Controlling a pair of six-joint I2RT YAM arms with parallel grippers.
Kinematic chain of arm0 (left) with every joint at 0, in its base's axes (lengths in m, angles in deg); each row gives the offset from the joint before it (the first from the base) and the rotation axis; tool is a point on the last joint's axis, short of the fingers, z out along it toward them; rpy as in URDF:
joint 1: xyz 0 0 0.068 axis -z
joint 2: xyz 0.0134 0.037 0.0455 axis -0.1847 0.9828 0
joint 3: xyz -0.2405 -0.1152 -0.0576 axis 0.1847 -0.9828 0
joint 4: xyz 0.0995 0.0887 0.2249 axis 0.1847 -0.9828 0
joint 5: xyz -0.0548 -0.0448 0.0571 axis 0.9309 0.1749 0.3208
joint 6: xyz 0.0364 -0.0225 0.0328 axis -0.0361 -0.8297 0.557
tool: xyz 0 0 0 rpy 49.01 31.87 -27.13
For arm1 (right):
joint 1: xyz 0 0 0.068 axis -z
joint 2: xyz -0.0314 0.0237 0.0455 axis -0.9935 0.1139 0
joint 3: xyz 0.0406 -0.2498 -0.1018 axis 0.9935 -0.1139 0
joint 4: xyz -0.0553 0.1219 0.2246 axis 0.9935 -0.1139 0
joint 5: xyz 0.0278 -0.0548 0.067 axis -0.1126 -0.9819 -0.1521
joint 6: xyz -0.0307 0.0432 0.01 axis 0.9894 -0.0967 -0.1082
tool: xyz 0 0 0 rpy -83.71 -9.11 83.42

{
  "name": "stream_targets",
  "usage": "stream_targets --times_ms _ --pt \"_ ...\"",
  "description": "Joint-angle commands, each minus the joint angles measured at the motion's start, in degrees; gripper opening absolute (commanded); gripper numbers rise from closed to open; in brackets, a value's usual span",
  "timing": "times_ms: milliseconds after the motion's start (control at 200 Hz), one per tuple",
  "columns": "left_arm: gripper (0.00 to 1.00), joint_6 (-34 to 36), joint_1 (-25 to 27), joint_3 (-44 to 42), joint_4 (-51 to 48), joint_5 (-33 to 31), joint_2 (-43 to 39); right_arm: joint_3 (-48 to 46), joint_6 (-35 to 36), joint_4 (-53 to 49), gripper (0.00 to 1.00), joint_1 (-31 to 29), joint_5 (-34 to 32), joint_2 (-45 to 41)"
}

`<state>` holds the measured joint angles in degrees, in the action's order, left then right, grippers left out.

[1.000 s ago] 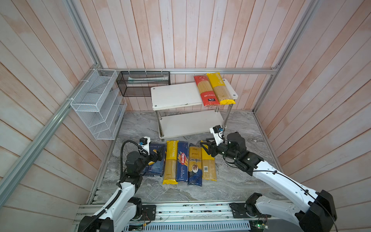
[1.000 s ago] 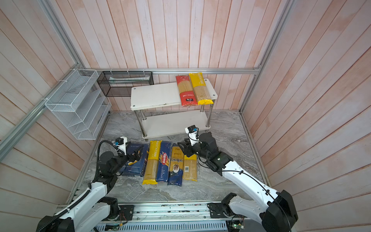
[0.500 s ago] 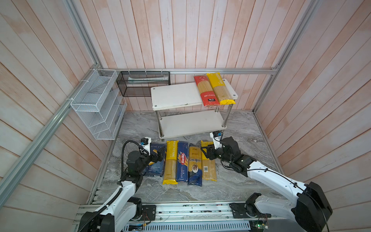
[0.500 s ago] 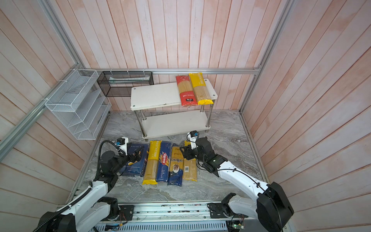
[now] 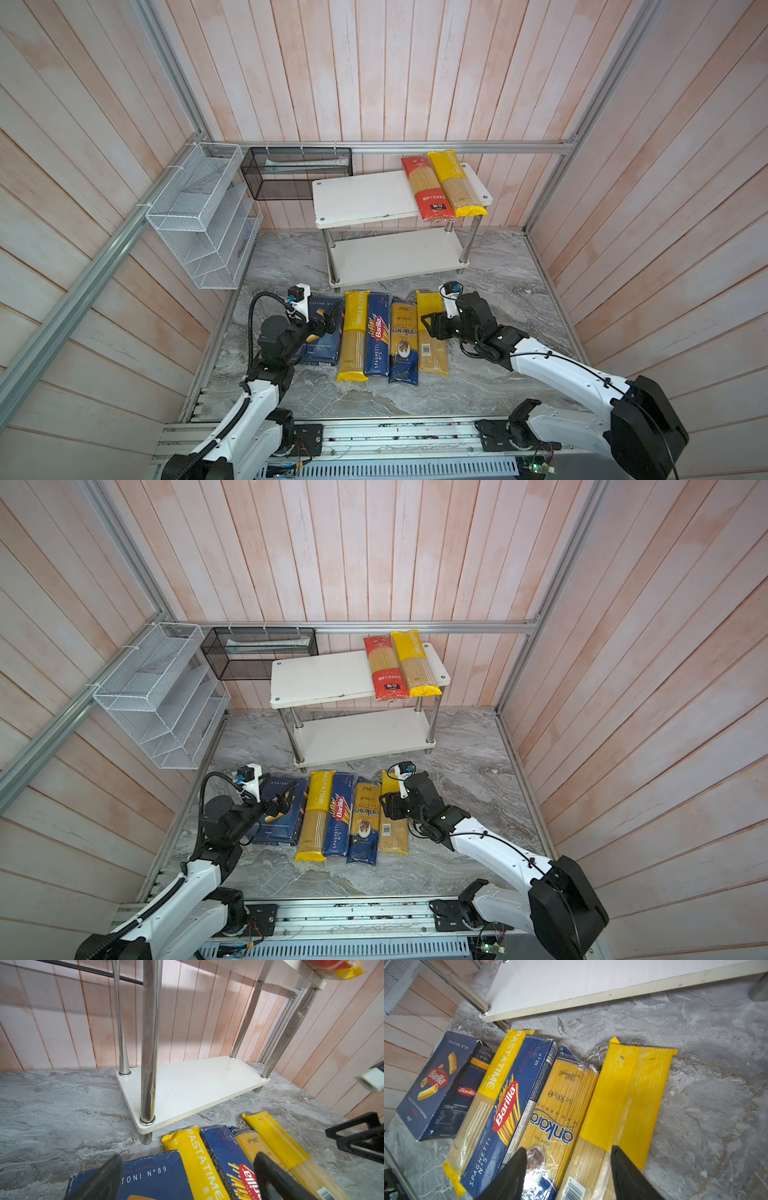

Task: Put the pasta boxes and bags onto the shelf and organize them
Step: 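Move the right gripper over the yellow bag at the end of the row, then lower the open right gripper onto the yellow spaghetti bag's clear end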

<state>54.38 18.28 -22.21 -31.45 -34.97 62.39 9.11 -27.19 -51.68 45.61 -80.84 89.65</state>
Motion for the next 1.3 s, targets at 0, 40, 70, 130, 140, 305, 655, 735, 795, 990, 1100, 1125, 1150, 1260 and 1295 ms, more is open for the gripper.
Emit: stream_targets --times_ms 0,40,70,130,140,305,655,735,795,990,1100,1125,1150,1260,1295 --pt "1.0 -0.4 0.0 -1.1 0.6 -0.5 -0.5 0.6 -2.2 -1.4 0.64 -0.3 0.0 0.9" --pt "1.0 -0.3 0.0 -1.1 0.6 -0.5 -0.4 0.5 -2.8 -2.0 0.64 -0.2 -0.3 0.9" --pt "1.0 -0.4 0.1 -1.0 0.6 -0.5 -0.4 0.2 -3.2 -2.0 0.64 -0.2 -0.5 0.9" --pt "0.99 -0.3 0.1 -1.0 0.6 -0.3 -0.3 -0.4 -3.4 -1.5 0.65 -0.2 -0.9 1.2" --pt "0.99 -0.2 0.1 -1.0 0.6 -0.3 -0.3 -0.4 -3.2 -1.5 0.65 -0.2 -1.0 1.3" --pt "1.0 -0.3 0.1 -1.0 0.6 -0.1 -0.5 3.7 -1.1 -4.9 0.65 -0.2 -3.7 6.5" --pt "1.0 0.0 0.1 -0.9 0.6 0.6 -0.1 10.7 -0.9 -12.7 0.74 -0.2 -1.1 19.2" --pt "1.0 -0.1 0.0 -0.8 0.6 0.6 -0.2 10.9 -0.7 -13.5 0.75 -0.2 -2.3 20.1" --pt "1.0 -0.1 0.0 -0.9 0.6 0.4 -0.2 11.5 -0.6 -14.7 0.76 -0.2 -3.4 20.6" --pt "1.0 0.0 0.1 0.0 0.4 0.9 1.4 11.5 -0.3 -16.4 0.77 -0.2 -5.5 21.8" --pt "1.0 0.1 0.0 0.3 0.2 1.1 2.0 11.8 -0.5 -16.7 0.78 -0.2 -5.5 23.4" --pt "1.0 0.1 0.0 0.4 0.1 1.1 2.0 11.7 -0.5 -16.5 0.78 -0.2 -5.5 23.8" --pt "1.0 0.1 0.1 0.4 0.1 1.1 2.0 11.7 -0.4 -16.4 0.78 -0.2 -5.5 24.1" --pt "1.0 0.1 0.1 0.2 0.2 1.0 1.6 12.8 0.1 -17.5 0.78 -0.3 -5.9 25.7" --pt "1.0 0.0 0.1 0.1 0.2 0.9 1.5 13.0 0.2 -18.0 0.78 -0.2 -5.9 26.0"
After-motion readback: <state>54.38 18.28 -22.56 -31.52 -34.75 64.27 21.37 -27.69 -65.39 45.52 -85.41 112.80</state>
